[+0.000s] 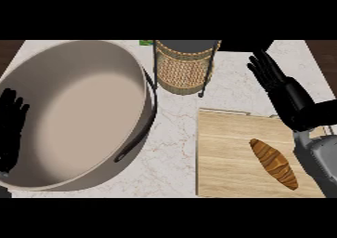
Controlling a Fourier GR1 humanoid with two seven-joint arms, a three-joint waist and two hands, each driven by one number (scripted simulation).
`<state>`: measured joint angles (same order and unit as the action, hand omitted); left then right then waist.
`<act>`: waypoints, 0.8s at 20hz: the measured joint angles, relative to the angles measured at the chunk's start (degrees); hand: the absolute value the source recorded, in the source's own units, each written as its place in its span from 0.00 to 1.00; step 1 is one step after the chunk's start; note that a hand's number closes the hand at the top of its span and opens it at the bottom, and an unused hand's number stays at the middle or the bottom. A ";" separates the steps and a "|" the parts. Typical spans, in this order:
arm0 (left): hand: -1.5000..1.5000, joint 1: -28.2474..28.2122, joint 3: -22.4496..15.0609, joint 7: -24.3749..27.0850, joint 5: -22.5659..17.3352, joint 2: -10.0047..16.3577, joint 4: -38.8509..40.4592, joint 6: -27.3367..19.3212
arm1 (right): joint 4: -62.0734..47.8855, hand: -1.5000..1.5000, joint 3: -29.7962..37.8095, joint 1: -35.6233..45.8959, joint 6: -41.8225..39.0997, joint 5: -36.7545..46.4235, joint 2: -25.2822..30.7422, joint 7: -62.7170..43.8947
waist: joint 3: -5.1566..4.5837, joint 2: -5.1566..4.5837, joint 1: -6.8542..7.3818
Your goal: Pick the croissant from the tray and place it in the tiered basket
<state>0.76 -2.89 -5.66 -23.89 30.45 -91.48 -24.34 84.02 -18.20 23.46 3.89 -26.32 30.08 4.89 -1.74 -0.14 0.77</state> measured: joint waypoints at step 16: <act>0.50 -11.39 -12.42 2.21 11.15 -4.66 -3.36 0.54 | -15.39 0.00 25.66 -12.86 -3.61 -11.76 7.48 8.90 | 3.33 0.90 -2.67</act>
<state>-10.63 -15.31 -3.45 -12.74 25.79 -94.84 -23.80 68.62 7.46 10.60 0.28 -38.08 37.57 13.79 1.60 0.76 -1.90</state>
